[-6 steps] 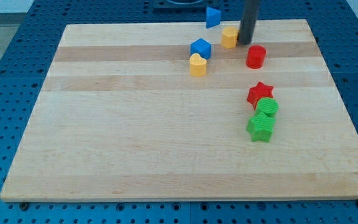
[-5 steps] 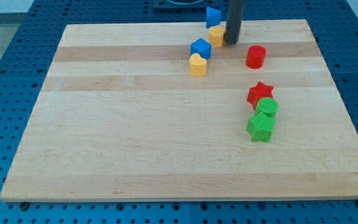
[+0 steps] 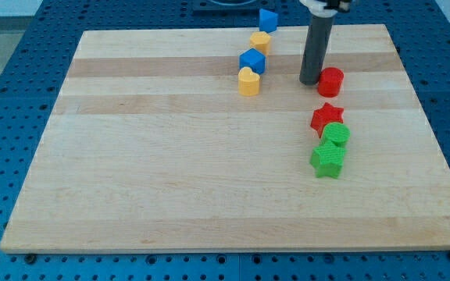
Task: Push the red circle towards the the red star
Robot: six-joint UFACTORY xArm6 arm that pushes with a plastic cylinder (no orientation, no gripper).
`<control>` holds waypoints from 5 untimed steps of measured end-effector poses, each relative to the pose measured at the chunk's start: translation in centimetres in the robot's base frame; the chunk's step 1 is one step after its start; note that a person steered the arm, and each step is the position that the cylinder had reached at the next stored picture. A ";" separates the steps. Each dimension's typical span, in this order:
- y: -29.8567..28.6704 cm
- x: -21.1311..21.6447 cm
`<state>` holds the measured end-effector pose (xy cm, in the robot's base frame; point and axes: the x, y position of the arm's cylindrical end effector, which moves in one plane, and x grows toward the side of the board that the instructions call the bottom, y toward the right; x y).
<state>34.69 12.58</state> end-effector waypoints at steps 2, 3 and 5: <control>4.6 -2.9; 4.4 -0.5; 4.6 -0.5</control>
